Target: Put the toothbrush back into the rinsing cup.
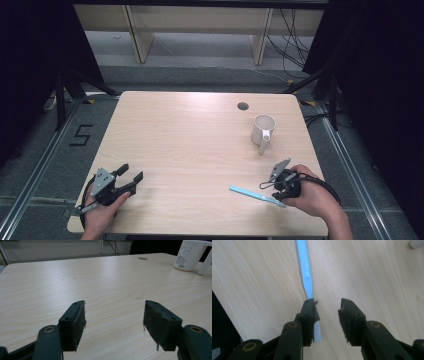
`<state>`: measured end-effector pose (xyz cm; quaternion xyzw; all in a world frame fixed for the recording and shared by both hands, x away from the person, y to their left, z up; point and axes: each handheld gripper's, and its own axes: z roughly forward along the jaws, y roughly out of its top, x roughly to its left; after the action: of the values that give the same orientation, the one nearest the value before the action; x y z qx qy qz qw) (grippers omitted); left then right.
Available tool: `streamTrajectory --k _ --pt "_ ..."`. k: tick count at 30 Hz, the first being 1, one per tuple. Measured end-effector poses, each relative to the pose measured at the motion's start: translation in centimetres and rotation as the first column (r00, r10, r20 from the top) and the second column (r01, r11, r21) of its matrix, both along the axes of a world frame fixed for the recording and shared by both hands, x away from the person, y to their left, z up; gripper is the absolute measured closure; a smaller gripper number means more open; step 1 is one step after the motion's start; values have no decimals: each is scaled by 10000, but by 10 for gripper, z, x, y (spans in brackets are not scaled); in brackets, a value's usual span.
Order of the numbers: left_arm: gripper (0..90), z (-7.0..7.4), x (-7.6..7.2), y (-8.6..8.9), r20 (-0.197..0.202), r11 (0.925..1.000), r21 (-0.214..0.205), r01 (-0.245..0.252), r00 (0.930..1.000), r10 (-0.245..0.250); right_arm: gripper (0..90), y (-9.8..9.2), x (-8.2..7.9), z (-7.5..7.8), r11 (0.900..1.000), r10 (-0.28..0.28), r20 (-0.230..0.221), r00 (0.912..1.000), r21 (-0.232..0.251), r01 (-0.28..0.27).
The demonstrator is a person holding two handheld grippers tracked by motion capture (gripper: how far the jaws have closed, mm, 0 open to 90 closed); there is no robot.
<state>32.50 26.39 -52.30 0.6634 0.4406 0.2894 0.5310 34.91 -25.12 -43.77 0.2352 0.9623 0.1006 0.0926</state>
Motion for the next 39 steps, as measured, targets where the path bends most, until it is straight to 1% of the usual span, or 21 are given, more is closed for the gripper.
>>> streamTrajectory --k 2,5,6,8,14,15,17,18,21,23,24,25,26,27,30,31,34,35,37,38,39 --pt "334 0 0 0 15 10000 -68 -24 10000 24 653 5 3 -2 9999 133 -146 9998 -72 -134" --pt "333 -1 2 0 103 9998 -182 29 9999 -27 656 17 13 -10 9973 659 -550 9963 -271 -675" --pt "333 -1 2 0 115 9998 -195 -37 9999 40 657 20 14 -11 9975 591 -681 9959 -346 -615" --pt "333 -1 2 1 85 9997 -230 49 10000 -47 659 25 18 -14 9953 859 -816 9930 -372 -892" --pt "333 -1 2 0 75 9998 -201 50 10000 -49 669 37 24 -19 9929 845 -1031 9911 -747 -924" --pt "333 -1 2 0 76 9998 -201 48 10000 -46 672 38 26 -20 9890 1132 -1080 9877 -835 -1225" --pt "333 -1 2 0 80 9998 -214 47 10000 -45 675 42 27 -21 9862 1258 -1228 9844 -924 -1376" --pt "333 -1 2 1 79 9998 -213 42 10000 -40 676 44 27 -22 9869 1059 -1284 9860 -1076 -1200" --pt "333 -1 2 1 55 9997 -226 40 10000 -39 678 48 29 -26 9814 1218 -1624 9792 -1277 -1433" --pt "333 -1 2 1 56 9997 -221 47 10000 -46 678 49 29 -28 9821 1165 -1732 9780 -1268 -1395" --pt "333 -1 2 1 69 9997 -229 54 10000 -52 678 50 30 -28 9780 1329 -1804 9746 -1354 -1584" --pt "333 -1 2 1 67 9997 -226 57 10000 -56 679 51 29 -28 9809 1015 -1814 9782 -1457 -1288" --pt "333 -1 2 1 64 9997 -226 53 10000 -51 680 52 29 -28 9802 930 -1921 9770 -1547 -1237" --pt "333 -1 2 1 58 9997 -225 45 10000 -43 682 52 30 -29 9794 1090 -1903 9757 -1473 -1381" --pt "333 -1 2 1 58 9997 -219 49 10000 -48 691 54 29 -30 9767 1042 -1950 9753 -1650 -1373" --pt "333 -1 2 1 57 9997 -222 48 10000 -47 696 54 31 -32 9751 1230 -1971 9726 -1581 -1554" --pt "333 -1 2 1 61 9997 -232 54 10000 -52 711 55 30 -32 9732 1161 -1964 9736 -1736 -1510" --pt "333 -1 2 1 54 9997 -242 47 10000 -45 724 56 31 -33 9717 1316 -1981 9713 -1679 -1659" --pt "333 -1 2 1 44 9997 -241 55 10000 -54 731 58 29 -33 9745 983 -2003 9748 -1791 -1351" --pt "334 -1 2 1 53 9997 -222 44 10000 -43 734 57 31 -35 9713 1230 -1975 9725 -1773 -1588" --pt "333 -1 2 1 42 9997 -217 60 10000 -59 735 58 29 -34 9719 1039 -2031 9736 -1873 -1428"
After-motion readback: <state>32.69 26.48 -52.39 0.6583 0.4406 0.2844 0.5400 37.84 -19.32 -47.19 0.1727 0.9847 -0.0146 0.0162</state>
